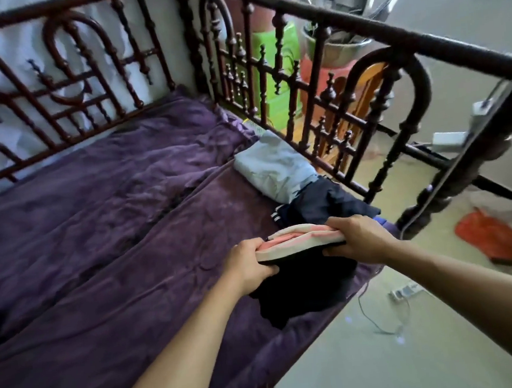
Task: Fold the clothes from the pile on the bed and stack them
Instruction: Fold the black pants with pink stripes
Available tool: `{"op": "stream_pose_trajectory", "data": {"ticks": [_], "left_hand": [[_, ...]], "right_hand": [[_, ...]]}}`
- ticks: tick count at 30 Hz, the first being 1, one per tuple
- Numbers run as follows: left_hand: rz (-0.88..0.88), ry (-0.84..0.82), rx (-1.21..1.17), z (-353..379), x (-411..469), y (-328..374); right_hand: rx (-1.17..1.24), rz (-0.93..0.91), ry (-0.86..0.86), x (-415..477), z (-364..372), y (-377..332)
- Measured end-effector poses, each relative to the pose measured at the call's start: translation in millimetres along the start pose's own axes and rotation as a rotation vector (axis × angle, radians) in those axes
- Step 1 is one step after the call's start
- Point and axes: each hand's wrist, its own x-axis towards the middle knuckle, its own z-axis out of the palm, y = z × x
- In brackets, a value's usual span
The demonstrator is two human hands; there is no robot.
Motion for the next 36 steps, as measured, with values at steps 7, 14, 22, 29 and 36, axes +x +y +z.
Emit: {"op": "stream_pose_trajectory", "data": {"ticks": [7, 14, 22, 29, 36], "left_hand": [[-0.03, -0.124, -0.304, 52.3, 82.1, 38.2], [-0.089, -0.16, -0.437, 74.8, 170.2, 54.5], [-0.228, -0.075, -0.568, 47.0, 258.4, 47.2], [-0.425, 0.095, -0.618, 18.6, 349.1, 20.7], [-0.66, 0.384, -0.452, 29.8, 432.8, -24.1]], "right_hand": [[-0.132, 0.055, -0.15, 49.3, -40.5, 87.7], [-0.187, 0.076, -0.216, 125.0, -60.4, 150.7], [-0.148, 0.003, -0.305, 247.4, -82.2, 166.5], [-0.198, -0.099, -0.424, 396.0, -73.7, 166.5], [-0.248, -0.131, -0.306, 496.4, 0.3, 188.3]]}}
